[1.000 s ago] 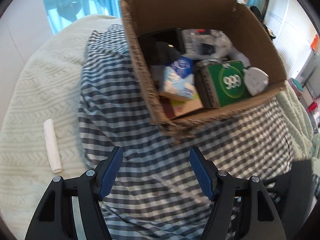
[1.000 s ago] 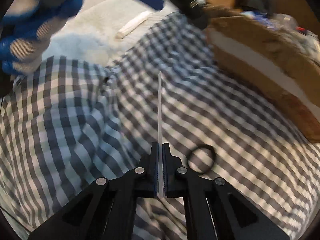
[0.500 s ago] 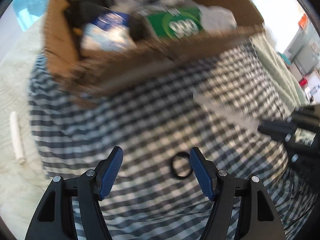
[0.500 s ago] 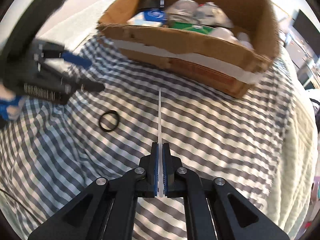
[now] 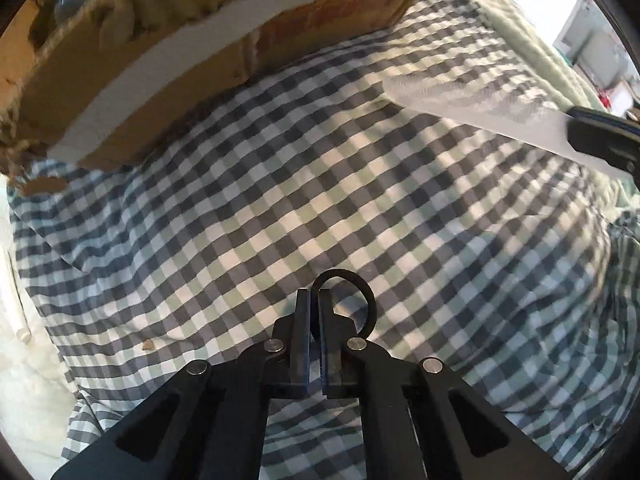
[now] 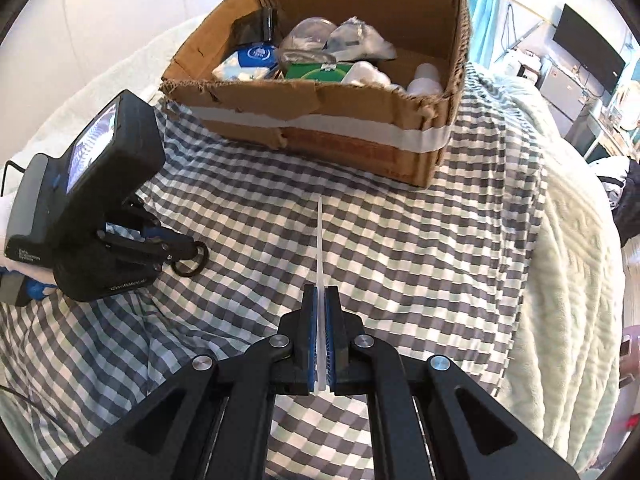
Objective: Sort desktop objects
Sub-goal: 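Grasp the black hair tie with the left tool while the right holds the comb, then carry the hair tie and comb over the cardboard box with both tools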
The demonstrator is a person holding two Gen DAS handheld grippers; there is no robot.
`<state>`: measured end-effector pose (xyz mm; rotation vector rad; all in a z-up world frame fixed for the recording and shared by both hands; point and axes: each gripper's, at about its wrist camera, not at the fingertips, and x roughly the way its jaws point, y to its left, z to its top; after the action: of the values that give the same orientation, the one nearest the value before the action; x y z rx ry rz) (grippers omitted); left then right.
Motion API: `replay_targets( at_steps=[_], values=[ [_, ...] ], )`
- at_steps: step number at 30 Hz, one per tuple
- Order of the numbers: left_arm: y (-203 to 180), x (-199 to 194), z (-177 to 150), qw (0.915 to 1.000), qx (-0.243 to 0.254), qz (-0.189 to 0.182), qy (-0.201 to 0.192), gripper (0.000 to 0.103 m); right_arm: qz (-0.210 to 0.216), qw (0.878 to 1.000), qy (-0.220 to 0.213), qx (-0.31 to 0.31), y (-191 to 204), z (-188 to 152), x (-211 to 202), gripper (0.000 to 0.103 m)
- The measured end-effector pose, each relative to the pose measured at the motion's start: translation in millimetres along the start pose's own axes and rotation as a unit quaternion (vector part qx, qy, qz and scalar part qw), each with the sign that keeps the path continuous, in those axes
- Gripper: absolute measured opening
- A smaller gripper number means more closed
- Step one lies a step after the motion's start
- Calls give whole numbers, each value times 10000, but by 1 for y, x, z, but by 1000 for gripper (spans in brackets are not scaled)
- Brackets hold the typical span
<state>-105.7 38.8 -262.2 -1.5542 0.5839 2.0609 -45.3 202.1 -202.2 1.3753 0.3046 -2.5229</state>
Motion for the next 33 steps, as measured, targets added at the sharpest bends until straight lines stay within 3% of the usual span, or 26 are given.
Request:
replay_targets(
  at_steps=[10,19,25,29,33],
  values=[
    [0,-48,-16,9963,-230,-170,-809,3,-279,9981,-457,312,-12,-2,-37,3],
    [-6,-109,-24,9840,-352,28,-1747,3,-481,9914,-1033,640,-15,1,-75,3],
    [-1,-154,-26,9676,-458,173,-2478,3,-585,9825,-1517,910,-12,7,-102,3],
    [-5,-187,-30,9471,-308,711,-3113,3,-659,9744,-1882,1035,-10,15,-123,3],
    [-6,-216,-31,9318,-365,735,-3535,3,-647,9652,-2247,1170,-10,25,-147,3]
  ],
)
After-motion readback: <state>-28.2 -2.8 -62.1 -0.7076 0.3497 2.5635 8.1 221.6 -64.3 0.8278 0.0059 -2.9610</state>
